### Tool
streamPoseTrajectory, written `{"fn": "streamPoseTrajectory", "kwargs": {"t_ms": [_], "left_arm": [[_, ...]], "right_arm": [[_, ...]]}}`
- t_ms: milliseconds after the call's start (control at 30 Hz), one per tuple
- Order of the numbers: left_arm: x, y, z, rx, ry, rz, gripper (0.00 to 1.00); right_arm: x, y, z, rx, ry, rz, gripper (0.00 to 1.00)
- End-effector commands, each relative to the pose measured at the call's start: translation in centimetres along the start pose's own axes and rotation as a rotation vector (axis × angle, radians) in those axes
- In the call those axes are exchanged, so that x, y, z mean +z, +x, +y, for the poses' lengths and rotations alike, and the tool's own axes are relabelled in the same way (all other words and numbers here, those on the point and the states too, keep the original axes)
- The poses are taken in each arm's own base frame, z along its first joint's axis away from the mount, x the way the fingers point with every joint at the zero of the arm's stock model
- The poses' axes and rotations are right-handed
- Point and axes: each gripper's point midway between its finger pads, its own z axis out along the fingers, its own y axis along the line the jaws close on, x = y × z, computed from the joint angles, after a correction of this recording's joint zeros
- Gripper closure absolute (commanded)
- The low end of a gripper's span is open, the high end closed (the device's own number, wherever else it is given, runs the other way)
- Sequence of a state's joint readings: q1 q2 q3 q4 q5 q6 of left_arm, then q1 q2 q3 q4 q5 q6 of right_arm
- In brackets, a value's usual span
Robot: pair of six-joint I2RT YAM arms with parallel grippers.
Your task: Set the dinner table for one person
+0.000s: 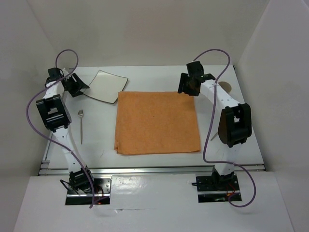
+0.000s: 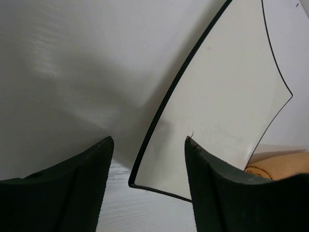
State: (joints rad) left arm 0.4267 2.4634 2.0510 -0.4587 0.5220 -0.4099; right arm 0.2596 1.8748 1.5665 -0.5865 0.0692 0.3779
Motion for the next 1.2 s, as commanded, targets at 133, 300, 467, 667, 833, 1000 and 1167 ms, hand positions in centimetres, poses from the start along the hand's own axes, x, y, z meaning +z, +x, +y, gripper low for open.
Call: {"fn": "streamPoseTrajectory", "kwargs": {"t_ms": [133,300,467,667,833,1000,1167], "left_arm": [[1.6,7.9,3.7,-0.09,-0.038,0.265,0.36],[1.7,7.5,3.5,-0.058,-0.017,0.233,0.36],[2.6,8.9,4.4,-0.095,-0.025,0.294,0.39],[3.6,8.2,4.6,-0.125,-0.022,0.253,0.66],[3.5,7.0,3.8,-0.135,0.004,0.201,1.0],[2.2,5.8,2.4,-0.146,0.1,0.158,1.0],[-1.0,5.1,-0.8,-0.24,0.315,0.13,1.0]], "right_arm": [[-1.2,-2.6,0.1,-0.024,0.042,-0.061,0.32],[-1.2,-2.5,0.4,-0.04,0.037,-0.059,0.32],[-1.1,-2.6,0.1,-0.04,0.057,-0.059,0.32],[-1.7,-4.4,0.2,-0.069,0.078,-0.089,0.32],[-2.2,-5.5,0.2,-0.08,0.098,-0.103,0.32],[-2.0,-5.0,0.0,-0.083,0.104,-0.086,0.32],[-2.2,-4.7,0.1,-0.09,0.11,-0.086,0.32]]}}
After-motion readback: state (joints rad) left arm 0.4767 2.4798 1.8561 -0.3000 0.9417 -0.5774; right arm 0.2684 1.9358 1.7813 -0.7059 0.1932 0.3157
